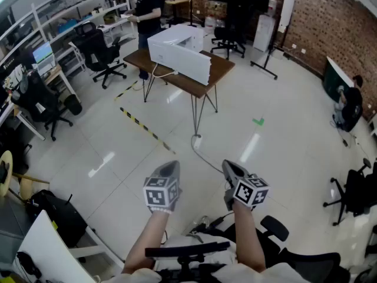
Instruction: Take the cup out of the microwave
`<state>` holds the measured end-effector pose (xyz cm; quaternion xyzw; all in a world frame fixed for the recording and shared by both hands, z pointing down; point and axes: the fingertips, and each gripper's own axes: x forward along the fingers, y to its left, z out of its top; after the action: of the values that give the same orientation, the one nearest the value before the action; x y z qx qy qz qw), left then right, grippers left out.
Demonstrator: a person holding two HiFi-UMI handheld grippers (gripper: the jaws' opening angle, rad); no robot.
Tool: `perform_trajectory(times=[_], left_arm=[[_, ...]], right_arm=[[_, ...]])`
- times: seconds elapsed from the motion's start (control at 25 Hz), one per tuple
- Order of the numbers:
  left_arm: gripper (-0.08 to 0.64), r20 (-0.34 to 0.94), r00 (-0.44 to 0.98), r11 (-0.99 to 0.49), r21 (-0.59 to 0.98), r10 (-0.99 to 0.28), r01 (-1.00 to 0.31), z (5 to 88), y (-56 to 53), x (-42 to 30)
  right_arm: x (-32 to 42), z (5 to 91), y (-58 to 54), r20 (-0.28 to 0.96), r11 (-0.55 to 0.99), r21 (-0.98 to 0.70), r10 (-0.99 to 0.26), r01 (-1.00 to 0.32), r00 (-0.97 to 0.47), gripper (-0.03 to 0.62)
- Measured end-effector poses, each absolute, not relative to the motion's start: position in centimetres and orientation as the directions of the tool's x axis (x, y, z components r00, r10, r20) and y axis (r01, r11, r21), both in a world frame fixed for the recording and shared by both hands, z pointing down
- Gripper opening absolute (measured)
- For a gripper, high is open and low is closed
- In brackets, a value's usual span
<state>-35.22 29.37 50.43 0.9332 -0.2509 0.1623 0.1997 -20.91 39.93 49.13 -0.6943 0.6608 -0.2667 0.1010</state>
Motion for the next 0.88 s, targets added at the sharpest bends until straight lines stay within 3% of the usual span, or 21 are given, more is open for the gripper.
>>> perform_trajectory(times=[0.88], left_arm=[[-0.006,0.436,0.802,-0.780,0.288,-0.409,-0.555,52.6,27.1,-24.3]], right_arm=[[-10.8,51.9,37.6,0.279,-0.096,-0.508,-0.959,-0.856,-0.057,0.000]])
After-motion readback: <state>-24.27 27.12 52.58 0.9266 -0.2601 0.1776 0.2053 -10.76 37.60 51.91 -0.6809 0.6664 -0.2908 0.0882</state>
